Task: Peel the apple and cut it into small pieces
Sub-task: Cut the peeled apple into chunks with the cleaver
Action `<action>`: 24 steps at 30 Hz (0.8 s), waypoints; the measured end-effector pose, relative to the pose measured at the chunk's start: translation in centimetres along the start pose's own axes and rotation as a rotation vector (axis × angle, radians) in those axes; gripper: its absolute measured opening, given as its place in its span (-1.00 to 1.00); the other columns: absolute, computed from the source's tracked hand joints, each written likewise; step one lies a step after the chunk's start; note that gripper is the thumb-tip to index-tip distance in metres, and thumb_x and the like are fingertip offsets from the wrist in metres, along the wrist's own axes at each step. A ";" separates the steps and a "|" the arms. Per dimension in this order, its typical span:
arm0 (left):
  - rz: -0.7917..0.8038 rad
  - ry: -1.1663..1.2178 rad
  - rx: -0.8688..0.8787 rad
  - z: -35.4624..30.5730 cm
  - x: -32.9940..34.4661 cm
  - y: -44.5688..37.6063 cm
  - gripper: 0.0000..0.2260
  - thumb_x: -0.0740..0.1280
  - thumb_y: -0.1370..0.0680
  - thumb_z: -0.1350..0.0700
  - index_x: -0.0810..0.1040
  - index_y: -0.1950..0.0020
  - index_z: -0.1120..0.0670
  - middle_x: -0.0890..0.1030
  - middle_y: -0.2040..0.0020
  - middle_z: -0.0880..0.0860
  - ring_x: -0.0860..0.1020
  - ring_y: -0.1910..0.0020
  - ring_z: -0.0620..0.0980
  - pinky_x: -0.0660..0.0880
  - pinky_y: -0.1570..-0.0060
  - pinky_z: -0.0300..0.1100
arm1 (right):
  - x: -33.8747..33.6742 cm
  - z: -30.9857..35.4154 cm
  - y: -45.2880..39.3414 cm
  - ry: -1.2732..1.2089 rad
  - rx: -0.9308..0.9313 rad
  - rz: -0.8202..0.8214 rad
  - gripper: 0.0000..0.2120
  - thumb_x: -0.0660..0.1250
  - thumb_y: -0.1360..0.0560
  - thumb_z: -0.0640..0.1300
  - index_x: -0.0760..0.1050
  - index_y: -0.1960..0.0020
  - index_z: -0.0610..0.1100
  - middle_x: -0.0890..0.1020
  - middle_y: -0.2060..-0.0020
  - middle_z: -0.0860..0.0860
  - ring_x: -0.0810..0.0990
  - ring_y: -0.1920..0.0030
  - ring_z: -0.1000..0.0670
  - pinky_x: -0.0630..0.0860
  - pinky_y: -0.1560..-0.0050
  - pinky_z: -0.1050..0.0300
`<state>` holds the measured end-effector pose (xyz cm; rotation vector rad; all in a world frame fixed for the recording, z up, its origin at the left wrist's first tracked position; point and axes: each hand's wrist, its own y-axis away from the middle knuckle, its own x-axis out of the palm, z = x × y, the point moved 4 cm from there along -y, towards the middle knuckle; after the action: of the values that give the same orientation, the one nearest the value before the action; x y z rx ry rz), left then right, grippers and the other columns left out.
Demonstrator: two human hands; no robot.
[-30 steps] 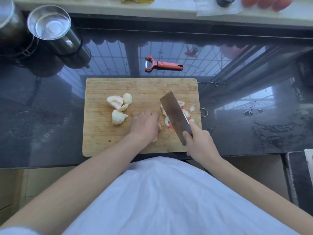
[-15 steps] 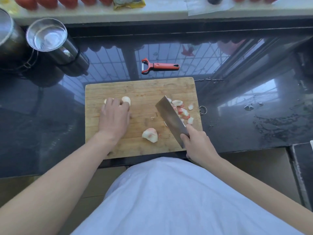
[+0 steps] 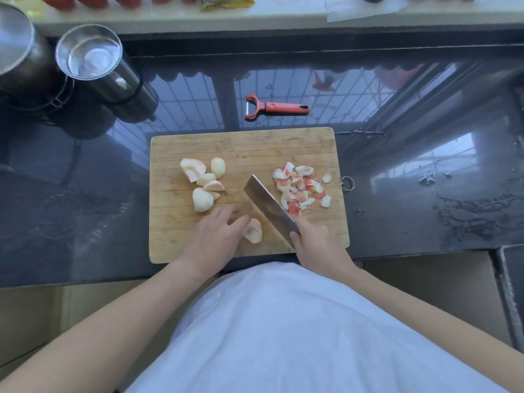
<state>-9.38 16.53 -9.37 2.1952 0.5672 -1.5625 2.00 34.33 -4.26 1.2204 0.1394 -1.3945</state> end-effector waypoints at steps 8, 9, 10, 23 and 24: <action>0.080 -0.110 0.214 -0.6 0.3 -0.3 -0.62 0.35 -0.42 0.35 0.56 -0.19 0.05 0.53 -0.09 0.11 0.46 0.09 0.12 0.43 0.25 0.01 | 0.7 -0.5 0.4 0.021 -0.002 0.031 -0.95 0.11 -0.65 -0.10 0.26 -0.04 -0.08 0.57 0.17 -0.15 0.52 0.16 -0.24 0.39 0.25 -0.02; 0.071 -0.119 0.199 -0.2 0.1 -0.1 -0.62 0.34 -0.42 0.36 0.57 -0.17 0.06 0.53 -0.08 0.11 0.45 0.11 0.11 0.42 0.28 0.00 | 1.0 -0.5 0.3 0.037 -0.005 0.048 -0.94 0.11 -0.64 -0.10 0.26 -0.03 -0.08 0.57 0.17 -0.15 0.52 0.16 -0.24 0.43 0.24 -0.03; 0.059 -0.124 0.181 0.1 -0.1 0.2 -0.62 0.37 -0.40 0.37 0.58 -0.16 0.08 0.54 -0.08 0.12 0.46 0.12 0.12 0.42 0.31 -0.02 | 1.2 -0.5 0.2 0.046 -0.008 0.057 -0.94 0.11 -0.64 -0.10 0.26 -0.03 -0.08 0.57 0.16 -0.16 0.53 0.16 -0.25 0.47 0.21 -0.05; 0.023 1.116 -1.276 -0.6 0.8 1.7 -0.90 0.32 -0.64 0.10 0.41 -0.08 0.02 0.66 0.06 0.11 0.72 0.25 0.07 0.69 0.04 0.02 | -2.2 -2.1 -0.3 0.096 -0.036 -0.165 -0.88 0.13 -0.64 -0.08 0.24 0.05 -0.06 0.48 0.24 -0.04 0.40 0.25 -0.23 0.36 0.27 -0.05; 0.008 1.119 -1.249 -0.8 1.0 1.2 -0.91 0.32 -0.64 0.11 0.42 -0.05 -0.01 0.66 0.04 0.09 0.73 0.22 0.08 0.70 0.06 0.00 | -2.1 -1.4 0.0 0.105 -0.081 -0.141 -0.86 0.13 -0.64 -0.09 0.21 0.08 -0.05 0.46 0.25 -0.02 0.42 0.24 -0.24 0.40 0.26 -0.06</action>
<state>-7.79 16.07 -9.98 1.7031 1.3186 0.3160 2.26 36.70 -3.42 1.2361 0.3580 -1.4320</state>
